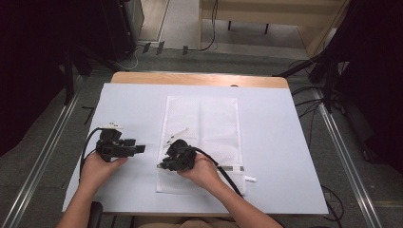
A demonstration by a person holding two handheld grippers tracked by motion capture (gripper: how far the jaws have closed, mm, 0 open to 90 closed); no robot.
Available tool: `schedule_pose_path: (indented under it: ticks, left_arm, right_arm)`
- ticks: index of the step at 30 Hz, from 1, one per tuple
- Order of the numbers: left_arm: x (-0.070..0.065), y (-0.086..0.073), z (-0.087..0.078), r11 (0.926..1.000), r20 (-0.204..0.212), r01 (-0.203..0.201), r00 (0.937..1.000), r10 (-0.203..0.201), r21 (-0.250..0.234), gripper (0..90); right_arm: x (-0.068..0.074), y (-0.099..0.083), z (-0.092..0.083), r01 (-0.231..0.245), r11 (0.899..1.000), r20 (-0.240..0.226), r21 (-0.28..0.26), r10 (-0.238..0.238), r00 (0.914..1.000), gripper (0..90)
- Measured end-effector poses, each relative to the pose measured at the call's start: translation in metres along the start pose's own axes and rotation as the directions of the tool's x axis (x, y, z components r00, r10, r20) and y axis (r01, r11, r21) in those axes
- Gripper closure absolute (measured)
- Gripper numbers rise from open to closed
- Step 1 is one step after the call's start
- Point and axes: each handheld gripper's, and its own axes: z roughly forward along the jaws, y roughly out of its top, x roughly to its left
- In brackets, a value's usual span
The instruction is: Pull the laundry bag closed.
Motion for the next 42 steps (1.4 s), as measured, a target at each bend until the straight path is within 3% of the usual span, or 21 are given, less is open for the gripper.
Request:
schedule_pose_path:
  ticks: [6,10,16,19,24,29,42]
  left_arm:
    - [0.0,0.0,0.0,1.0,-0.001,0.0,1.0,0.0,0.004,40.3]
    - [0.0,0.0,0.0,1.0,-0.001,-0.001,1.0,0.001,0.0,40.3]
    - [0.0,0.0,0.0,1.0,-0.001,-0.002,1.0,0.002,0.004,40.3]
    - [0.0,0.0,-0.001,1.0,-0.001,-0.002,1.0,0.003,0.004,40.3]
    - [-0.001,0.0,-0.001,1.0,0.0,-0.004,1.0,0.004,0.0,40.4]
    - [-0.002,-0.001,-0.001,0.9999,0.022,-0.007,0.9997,0.007,0.01,43.5]
    - [-0.018,-0.005,-0.001,0.9949,0.09,-0.095,0.9918,0.091,0.036,45.9]
  right_arm:
    - [0.001,0.0,0.0,-0.009,1.0,-0.022,-0.003,0.009,0.9997,82.0]
    - [0.004,-0.001,0.001,0.023,1.0,-0.02,0.002,-0.023,0.9995,86.2]
    - [0.01,-0.002,0.006,0.037,0.999,-0.017,0.004,-0.037,0.9992,83.3]
    - [0.015,-0.004,0.007,0.082,0.997,0.027,-0.002,-0.082,0.9963,86.8]
    - [0.017,-0.004,0.006,0.101,0.995,0.05,-0.001,-0.101,0.9936,88.1]
    - [0.014,-0.002,0.001,0.093,0.996,0.03,-0.008,-0.093,0.9952,88.1]
    - [0.008,0.005,-0.013,0.073,0.997,0.0,-0.031,-0.073,0.9973,88.1]
